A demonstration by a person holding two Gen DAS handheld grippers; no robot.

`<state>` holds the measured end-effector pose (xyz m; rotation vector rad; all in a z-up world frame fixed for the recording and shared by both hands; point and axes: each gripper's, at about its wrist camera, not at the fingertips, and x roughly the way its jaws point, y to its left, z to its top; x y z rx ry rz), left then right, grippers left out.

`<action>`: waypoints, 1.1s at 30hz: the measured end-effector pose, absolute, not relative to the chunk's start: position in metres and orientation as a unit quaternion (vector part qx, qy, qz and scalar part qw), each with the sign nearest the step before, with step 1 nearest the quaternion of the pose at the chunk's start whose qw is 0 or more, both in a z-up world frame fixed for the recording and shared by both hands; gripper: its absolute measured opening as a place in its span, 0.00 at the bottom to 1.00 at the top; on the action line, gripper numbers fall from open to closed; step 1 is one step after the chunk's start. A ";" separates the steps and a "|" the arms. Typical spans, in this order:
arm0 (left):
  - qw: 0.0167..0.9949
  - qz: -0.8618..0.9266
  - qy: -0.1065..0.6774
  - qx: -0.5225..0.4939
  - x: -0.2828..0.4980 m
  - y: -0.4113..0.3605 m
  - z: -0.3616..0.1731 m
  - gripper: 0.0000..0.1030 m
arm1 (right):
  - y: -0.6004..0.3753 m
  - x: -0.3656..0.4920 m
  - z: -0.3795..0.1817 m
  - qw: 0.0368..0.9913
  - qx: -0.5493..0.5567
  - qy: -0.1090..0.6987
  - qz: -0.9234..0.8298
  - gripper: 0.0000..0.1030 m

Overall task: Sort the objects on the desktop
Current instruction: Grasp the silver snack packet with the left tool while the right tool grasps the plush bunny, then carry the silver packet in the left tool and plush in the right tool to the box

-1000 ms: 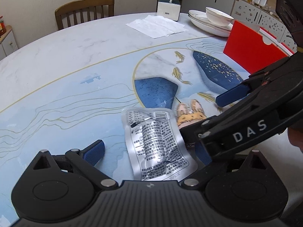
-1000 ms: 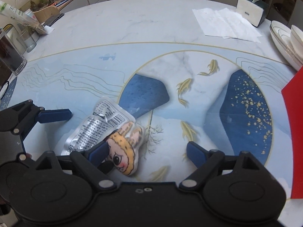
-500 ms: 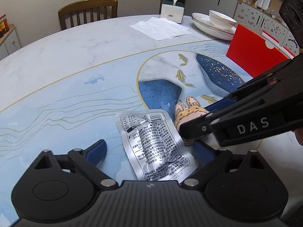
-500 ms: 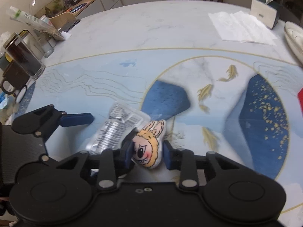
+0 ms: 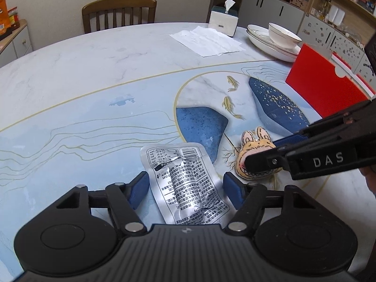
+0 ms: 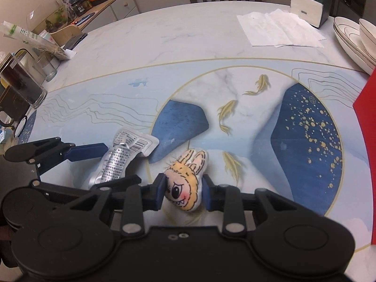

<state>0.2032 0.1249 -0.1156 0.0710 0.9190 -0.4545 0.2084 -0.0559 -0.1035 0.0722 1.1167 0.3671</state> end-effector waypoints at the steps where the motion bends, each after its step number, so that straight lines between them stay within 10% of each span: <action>1: 0.871 -0.217 0.440 0.034 0.203 0.124 -0.116 0.65 | -0.057 0.208 -0.103 0.832 0.034 0.527 0.173 0.30; 33: 0.864 -0.268 0.423 0.047 0.162 0.035 -0.059 0.59 | -0.169 0.145 -0.049 0.850 0.087 0.494 0.161 0.30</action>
